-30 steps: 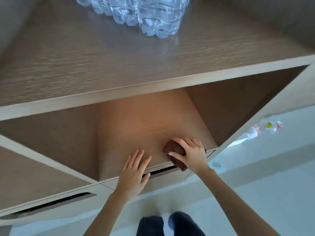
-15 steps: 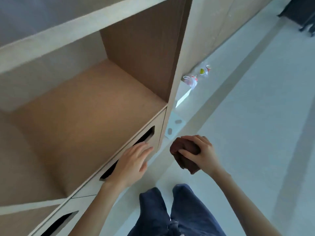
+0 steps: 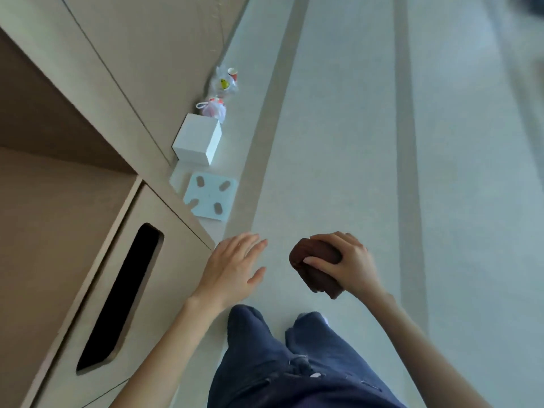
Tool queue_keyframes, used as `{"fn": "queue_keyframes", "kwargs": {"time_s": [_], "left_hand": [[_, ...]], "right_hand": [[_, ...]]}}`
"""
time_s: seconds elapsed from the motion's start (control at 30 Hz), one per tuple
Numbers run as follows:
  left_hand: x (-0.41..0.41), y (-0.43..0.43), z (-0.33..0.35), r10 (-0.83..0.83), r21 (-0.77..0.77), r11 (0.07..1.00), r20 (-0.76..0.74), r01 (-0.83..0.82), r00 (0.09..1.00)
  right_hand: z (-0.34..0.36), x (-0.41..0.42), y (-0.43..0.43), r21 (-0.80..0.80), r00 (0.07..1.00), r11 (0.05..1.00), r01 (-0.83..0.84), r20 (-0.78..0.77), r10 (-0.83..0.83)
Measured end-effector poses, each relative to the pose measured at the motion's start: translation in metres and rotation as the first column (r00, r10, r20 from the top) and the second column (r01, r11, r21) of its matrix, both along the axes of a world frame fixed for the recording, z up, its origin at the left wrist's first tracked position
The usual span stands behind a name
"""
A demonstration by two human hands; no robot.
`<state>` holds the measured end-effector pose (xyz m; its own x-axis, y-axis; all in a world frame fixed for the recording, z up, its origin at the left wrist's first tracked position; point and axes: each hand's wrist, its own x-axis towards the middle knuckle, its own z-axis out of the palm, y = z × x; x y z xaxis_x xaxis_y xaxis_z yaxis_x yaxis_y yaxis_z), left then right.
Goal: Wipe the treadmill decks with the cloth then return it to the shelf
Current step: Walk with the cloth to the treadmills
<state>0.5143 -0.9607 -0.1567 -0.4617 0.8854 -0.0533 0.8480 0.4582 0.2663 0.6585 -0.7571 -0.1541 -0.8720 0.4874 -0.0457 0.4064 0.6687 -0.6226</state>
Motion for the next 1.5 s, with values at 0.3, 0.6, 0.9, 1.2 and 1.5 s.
{"fn": "queue_keyframes", "kwargs": {"time_s": [0.3,0.6,0.9,1.2,1.5], "left_hand": [[0.064,0.12,-0.016,-0.238,-0.154,0.958,0.04,0.241,0.97],[0.129,0.24,-0.017,-0.47,-0.223,0.865,-0.045,0.45,0.881],[0.169,0.336,-0.005,-0.582,-0.109,0.808,0.007,0.579,0.813],[0.169,0.456,-0.013,-0.765,-0.081,0.639,0.031,0.765,0.643],[0.142,0.598,0.013,-0.868,-0.025,0.496,-0.024,0.868,0.496]], "right_hand": [[-0.007,0.113,0.077,-0.023,0.951,0.951,0.309,0.011,-0.309],[-0.007,0.215,0.152,-0.041,0.835,0.835,0.549,-0.008,-0.549],[-0.001,0.272,0.187,-0.069,0.627,0.629,0.774,-0.052,-0.777],[-0.009,0.274,0.238,-0.01,0.449,0.449,0.893,-0.031,-0.893],[0.02,0.238,0.346,0.043,0.295,0.292,0.955,-0.105,-0.95]]}}
